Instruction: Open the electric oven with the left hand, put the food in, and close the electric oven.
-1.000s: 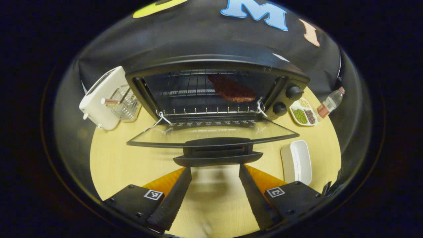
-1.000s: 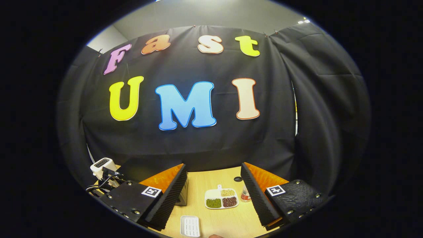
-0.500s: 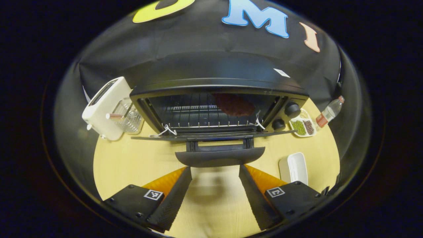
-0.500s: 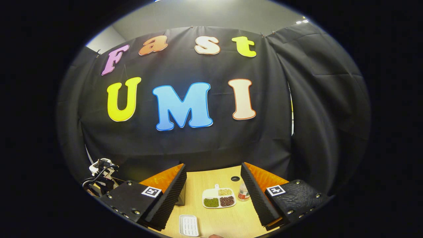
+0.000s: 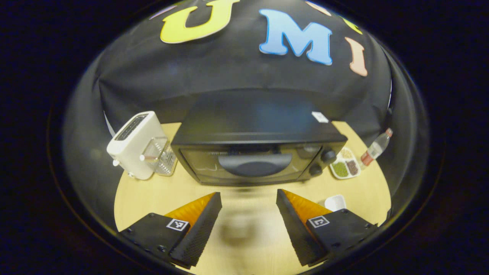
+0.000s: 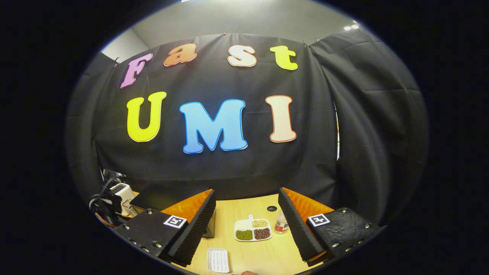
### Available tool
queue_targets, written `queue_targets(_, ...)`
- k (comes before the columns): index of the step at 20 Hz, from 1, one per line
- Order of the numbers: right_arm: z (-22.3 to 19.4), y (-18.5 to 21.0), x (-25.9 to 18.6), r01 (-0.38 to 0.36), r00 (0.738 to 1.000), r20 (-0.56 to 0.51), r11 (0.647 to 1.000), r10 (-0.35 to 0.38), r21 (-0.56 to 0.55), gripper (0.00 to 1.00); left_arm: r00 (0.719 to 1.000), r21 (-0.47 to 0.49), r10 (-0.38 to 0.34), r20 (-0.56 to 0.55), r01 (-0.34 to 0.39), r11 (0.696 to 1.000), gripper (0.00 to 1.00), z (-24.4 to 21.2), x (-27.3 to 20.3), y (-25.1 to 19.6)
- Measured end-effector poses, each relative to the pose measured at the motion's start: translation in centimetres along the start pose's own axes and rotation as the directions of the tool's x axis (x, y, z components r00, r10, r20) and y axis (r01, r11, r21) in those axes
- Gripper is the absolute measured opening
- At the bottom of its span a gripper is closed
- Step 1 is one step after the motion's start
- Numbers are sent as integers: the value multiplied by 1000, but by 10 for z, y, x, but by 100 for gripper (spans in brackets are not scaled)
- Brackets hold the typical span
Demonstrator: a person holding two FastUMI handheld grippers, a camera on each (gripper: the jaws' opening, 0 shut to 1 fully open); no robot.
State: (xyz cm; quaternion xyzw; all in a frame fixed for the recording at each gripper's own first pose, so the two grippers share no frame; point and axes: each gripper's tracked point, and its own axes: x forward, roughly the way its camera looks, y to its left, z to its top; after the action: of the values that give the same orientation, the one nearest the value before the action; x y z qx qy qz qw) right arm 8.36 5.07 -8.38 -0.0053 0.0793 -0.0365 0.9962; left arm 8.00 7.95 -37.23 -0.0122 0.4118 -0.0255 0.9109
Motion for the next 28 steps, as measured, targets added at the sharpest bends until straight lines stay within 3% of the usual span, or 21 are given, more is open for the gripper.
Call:
queue_targets(3,19,7,-7,-23,999,32,1000,23,2,100,977,-5,-6,212,8,1000,98,66,-53,-2)
queue_targets(4,27,10,-9,-32,998,46,999,31,7,95,956,7,-2,293,0,1000,98,90,-78,-2)
queue_targets(5,34,12,-11,-38,998,58,999,37,11,100,931,15,1,366,-7,1000,98,113,-104,-2)
queue_targets(8,55,19,-20,-70,993,93,998,68,11,100,850,2,22,527,-27,1000,94,157,-180,-5)
queue_targets(9,63,19,-24,-76,992,103,997,74,12,100,814,0,20,581,-24,1000,97,171,-204,-7)
queue_targets(10,69,19,-26,-78,991,105,997,76,16,100,784,0,16,620,-20,1000,94,182,-227,-12)
queue_targets(12,81,19,-30,-92,990,111,995,88,34,99,741,4,21,671,-32,999,100,192,-274,-18)
queue_targets(13,88,19,-32,-99,988,121,994,94,37,99,722,8,25,691,-41,999,97,197,-290,-22)
queue_targets(15,98,18,-36,-102,985,139,995,98,19,99,691,17,42,722,-78,997,100,201,-316,-27)
queue_targets(16,103,19,-41,-112,984,144,994,108,17,100,682,16,63,729,-108,994,100,199,-324,-26)
queue_targets(18,110,25,-52,-142,978,155,990,137,21,100,694,5,87,715,-130,992,100,187,-329,-27)
queue_targets(20,113,28,-61,-146,977,157,989,141,20,100,705,-13,84,704,-105,994,100,180,-329,-29)
queue_targets(25,122,44,-82,-147,974,182,988,137,44,100,690,1,42,722,-62,998,100,180,-348,-18)
queue_targets(28,118,52,-96,-149,975,172,988,140,42,100,696,0,20,717,-29,1000,100,173,-352,-14)
